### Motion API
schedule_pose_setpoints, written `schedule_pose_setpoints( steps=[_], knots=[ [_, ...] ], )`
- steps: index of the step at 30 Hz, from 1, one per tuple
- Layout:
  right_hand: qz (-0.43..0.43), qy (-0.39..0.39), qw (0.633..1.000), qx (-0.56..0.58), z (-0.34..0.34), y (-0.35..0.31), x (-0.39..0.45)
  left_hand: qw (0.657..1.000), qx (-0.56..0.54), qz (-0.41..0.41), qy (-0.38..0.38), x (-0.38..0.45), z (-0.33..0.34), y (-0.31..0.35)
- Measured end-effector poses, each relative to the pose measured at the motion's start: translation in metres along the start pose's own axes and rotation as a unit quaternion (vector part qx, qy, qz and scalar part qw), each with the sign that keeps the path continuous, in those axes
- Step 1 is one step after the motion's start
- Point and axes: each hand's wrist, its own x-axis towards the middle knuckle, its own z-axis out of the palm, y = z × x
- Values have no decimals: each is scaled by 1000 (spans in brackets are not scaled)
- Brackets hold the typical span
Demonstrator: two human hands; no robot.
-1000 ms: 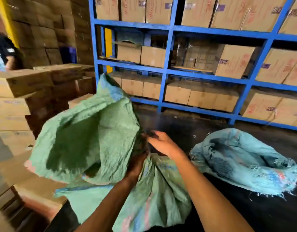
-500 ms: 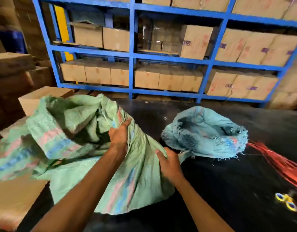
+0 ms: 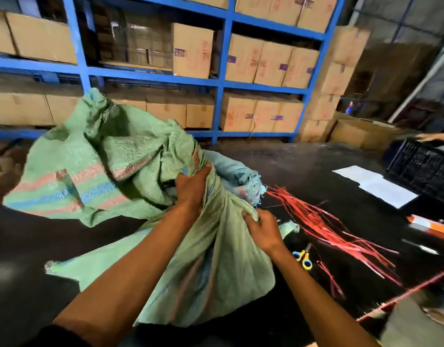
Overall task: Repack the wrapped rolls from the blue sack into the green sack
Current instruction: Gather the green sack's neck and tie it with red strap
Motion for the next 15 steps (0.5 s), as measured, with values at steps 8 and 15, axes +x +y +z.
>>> schedule_pose_setpoints(
  steps=[8, 15],
  knots=[
    [63, -166, 981, 73, -82, 133, 32, 918, 388, -73, 21, -6, 103, -143],
    [168, -37, 975, -138, -151, 255, 98, 834, 549, -23, 49, 1, 115, -159]
  ],
)
